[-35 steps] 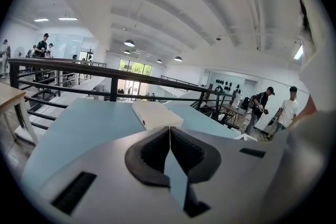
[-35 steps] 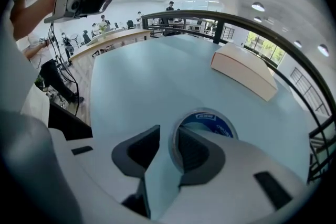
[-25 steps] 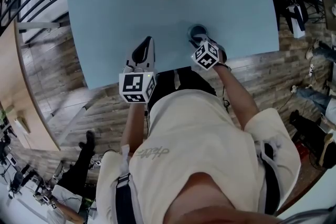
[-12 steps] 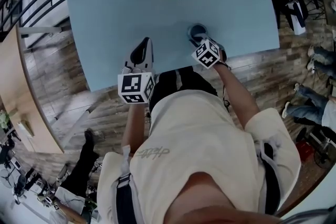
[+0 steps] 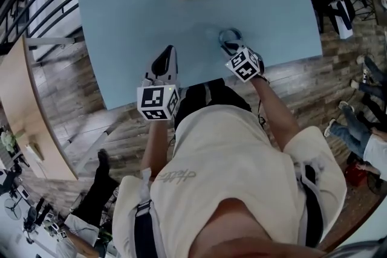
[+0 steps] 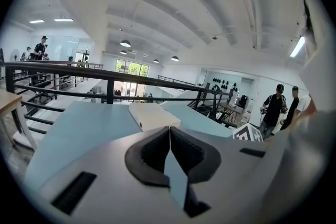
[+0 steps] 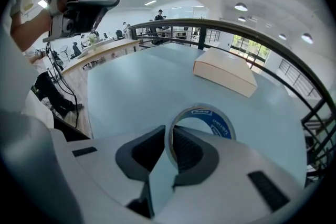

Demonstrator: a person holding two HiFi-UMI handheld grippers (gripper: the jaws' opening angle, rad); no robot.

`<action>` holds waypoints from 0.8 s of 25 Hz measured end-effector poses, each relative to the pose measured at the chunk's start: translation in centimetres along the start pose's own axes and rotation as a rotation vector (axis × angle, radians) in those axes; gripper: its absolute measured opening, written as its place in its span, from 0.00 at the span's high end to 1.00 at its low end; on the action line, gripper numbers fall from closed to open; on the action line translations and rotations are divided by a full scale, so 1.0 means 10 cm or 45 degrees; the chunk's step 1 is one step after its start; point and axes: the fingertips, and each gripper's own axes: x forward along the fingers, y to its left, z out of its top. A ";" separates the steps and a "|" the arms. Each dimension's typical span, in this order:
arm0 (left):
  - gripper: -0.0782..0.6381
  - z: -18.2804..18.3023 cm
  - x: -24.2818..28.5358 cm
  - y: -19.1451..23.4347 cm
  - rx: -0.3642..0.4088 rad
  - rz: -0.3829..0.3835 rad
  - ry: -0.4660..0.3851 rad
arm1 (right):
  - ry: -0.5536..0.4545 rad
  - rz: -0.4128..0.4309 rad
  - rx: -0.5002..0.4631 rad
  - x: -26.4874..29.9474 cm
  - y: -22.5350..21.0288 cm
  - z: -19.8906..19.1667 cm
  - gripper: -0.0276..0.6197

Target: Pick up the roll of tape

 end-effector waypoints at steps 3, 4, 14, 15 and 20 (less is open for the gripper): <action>0.86 0.04 0.04 -0.02 0.015 -0.004 -0.004 | -0.053 -0.018 0.021 -0.11 -0.06 0.11 0.87; 0.86 0.06 0.05 -0.03 0.021 -0.006 -0.007 | -0.073 -0.025 0.024 -0.15 -0.09 0.14 0.87; 0.86 0.28 0.12 -0.20 0.083 -0.029 -0.039 | -0.273 -0.085 0.040 -0.69 -0.28 0.54 0.87; 0.86 0.30 0.12 -0.22 0.090 -0.028 -0.042 | -0.293 -0.089 0.039 -0.76 -0.29 0.58 0.87; 0.86 0.45 0.16 -0.24 0.120 -0.014 -0.063 | -0.390 -0.107 0.046 -1.02 -0.40 0.79 0.88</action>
